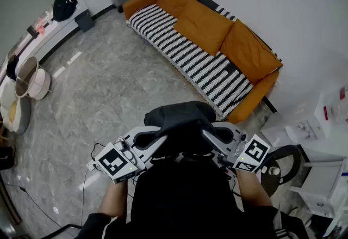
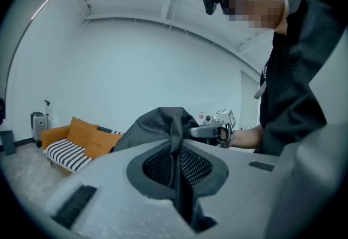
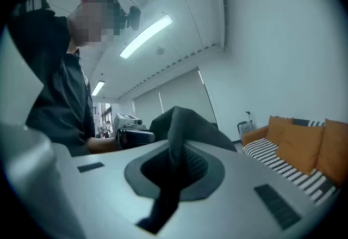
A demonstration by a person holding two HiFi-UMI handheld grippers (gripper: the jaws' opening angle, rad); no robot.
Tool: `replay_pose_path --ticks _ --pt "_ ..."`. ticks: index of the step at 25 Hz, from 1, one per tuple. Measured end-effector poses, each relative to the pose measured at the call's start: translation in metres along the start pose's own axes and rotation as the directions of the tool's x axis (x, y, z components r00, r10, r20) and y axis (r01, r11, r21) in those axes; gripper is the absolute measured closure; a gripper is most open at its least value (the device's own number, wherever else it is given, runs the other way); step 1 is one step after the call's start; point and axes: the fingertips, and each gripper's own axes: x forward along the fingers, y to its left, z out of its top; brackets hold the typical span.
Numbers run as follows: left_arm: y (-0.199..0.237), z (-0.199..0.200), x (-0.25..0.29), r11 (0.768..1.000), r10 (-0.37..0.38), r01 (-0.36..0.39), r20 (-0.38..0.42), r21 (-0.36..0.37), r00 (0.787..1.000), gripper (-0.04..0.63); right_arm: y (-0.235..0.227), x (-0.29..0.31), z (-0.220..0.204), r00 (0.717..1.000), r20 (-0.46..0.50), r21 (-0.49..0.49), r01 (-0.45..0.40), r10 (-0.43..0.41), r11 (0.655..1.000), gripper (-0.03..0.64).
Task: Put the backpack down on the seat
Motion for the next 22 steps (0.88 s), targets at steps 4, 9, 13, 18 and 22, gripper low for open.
replay_pose_path --ticks 4,9,13,18,22 --pt "-0.001 0.001 -0.002 1.0 0.003 -0.003 0.014 -0.014 1.0 0.56 0.003 0.001 0.001 1.0 -0.003 0.003 -0.009 0.009 1.0 0.589" --pt "-0.002 0.001 -0.007 1.0 0.011 -0.011 0.019 -0.015 1.0 0.56 0.006 0.003 0.001 1.0 0.001 0.0 -0.017 0.017 1.0 0.589" --pt "-0.004 -0.002 -0.016 1.0 0.013 -0.013 0.024 -0.015 1.0 0.56 0.012 0.008 -0.003 1.0 0.0 0.002 -0.025 0.025 1.0 0.589" --pt "0.001 -0.005 -0.025 1.0 0.01 -0.01 0.02 -0.019 1.0 0.56 0.016 0.018 -0.007 1.0 -0.003 0.007 -0.015 0.015 1.0 0.589" --pt "0.001 -0.008 -0.028 1.0 -0.004 0.004 0.019 -0.019 1.0 0.56 0.018 0.019 -0.012 1.0 -0.005 0.021 -0.005 0.005 1.0 0.589"
